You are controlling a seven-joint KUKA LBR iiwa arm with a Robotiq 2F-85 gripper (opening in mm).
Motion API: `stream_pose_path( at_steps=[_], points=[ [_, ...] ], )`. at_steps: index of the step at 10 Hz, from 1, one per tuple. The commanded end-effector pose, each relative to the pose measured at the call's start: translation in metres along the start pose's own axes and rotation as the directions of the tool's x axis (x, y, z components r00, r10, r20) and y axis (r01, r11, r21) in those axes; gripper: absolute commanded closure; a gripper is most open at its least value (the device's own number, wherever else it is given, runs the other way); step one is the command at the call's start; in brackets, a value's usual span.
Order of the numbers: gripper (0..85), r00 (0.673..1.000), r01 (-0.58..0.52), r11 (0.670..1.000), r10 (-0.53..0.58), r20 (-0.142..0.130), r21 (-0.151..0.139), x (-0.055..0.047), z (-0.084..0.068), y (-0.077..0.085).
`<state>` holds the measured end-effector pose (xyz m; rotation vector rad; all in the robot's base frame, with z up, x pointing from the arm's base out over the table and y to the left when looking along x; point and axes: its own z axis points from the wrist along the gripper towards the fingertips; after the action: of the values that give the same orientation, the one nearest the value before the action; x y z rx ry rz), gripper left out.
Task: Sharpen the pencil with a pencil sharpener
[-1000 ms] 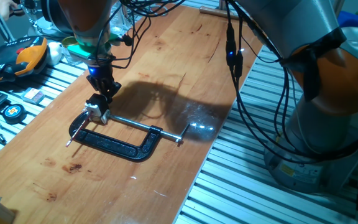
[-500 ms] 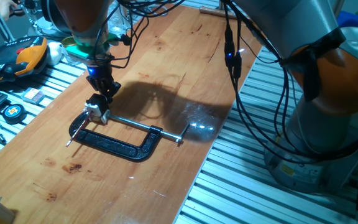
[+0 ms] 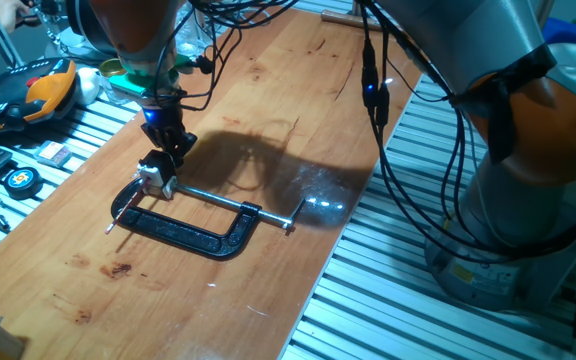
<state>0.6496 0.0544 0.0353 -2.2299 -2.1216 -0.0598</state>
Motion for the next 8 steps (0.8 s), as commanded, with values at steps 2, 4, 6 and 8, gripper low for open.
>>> stream_pose_path(
  at_steps=[2,4,6,8],
  points=[
    [85.0,1.0,0.002,1.0,-0.002,0.001,0.006,0.0002,-0.0033,-0.0001],
    [85.0,1.0,0.007,1.0,-0.007,-0.002,0.008,0.0002,-0.0035,-0.0016],
    [85.0,1.0,0.004,1.0,-0.004,-0.003,0.0,0.0015,-0.0009,-0.0039],
    [85.0,1.0,0.004,1.0,-0.004,-0.009,-0.001,0.0015,0.0001,-0.007]
  ],
)
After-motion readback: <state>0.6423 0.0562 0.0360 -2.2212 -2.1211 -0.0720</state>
